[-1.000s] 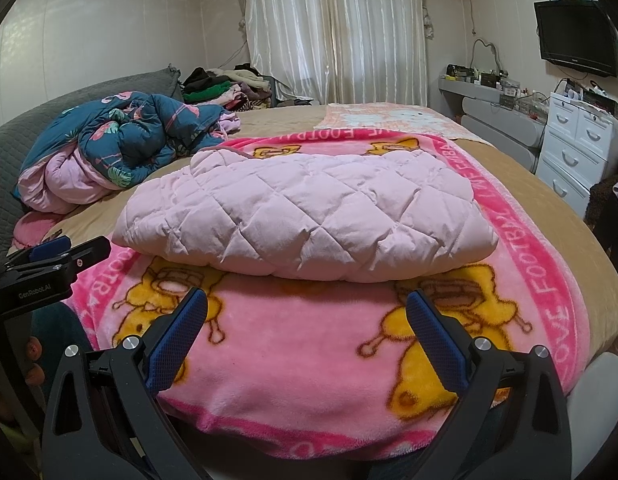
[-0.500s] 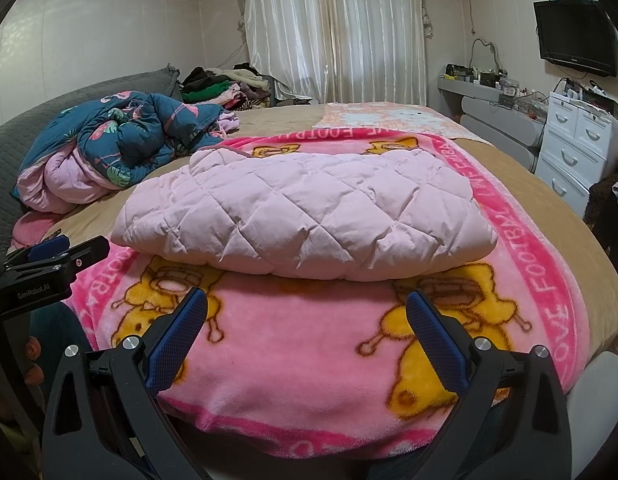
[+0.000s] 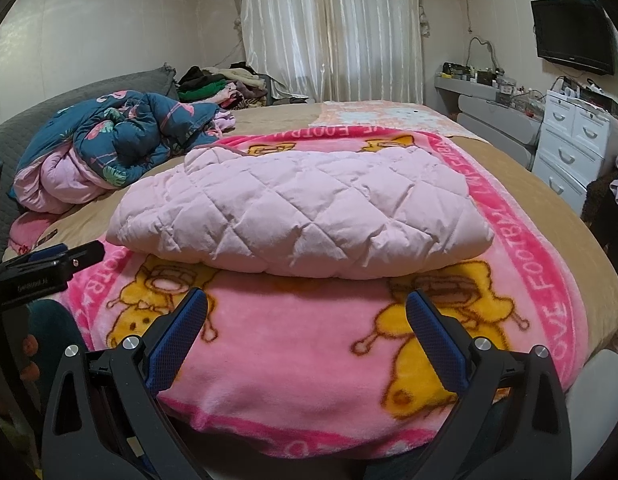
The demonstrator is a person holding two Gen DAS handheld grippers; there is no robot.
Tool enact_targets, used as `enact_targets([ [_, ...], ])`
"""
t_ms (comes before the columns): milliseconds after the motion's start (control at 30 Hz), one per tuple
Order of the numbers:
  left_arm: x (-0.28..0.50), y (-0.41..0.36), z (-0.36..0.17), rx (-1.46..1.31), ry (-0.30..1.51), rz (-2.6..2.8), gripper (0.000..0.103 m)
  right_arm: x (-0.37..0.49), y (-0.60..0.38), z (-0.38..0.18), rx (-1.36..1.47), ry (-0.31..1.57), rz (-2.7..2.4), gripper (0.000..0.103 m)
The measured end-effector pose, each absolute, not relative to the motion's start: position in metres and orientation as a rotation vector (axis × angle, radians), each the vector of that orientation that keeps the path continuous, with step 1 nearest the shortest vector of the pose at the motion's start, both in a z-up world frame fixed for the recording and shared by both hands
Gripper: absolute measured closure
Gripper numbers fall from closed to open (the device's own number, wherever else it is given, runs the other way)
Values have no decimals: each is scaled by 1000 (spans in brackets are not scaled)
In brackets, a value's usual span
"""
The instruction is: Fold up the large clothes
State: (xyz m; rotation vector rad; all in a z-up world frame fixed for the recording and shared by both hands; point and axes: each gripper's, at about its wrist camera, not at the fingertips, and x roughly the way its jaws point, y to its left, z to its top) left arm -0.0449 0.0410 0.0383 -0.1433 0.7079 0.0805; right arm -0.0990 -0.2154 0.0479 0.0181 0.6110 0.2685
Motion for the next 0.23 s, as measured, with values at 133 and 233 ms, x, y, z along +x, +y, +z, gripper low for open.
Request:
enact_targets([
  [133, -25, 78, 27, -185, 766, 168, 9, -92, -250, 42, 68, 623, 198, 4],
  [233, -7, 119, 23, -213, 791, 259, 9, -82, -312, 34, 119, 622, 49, 4],
])
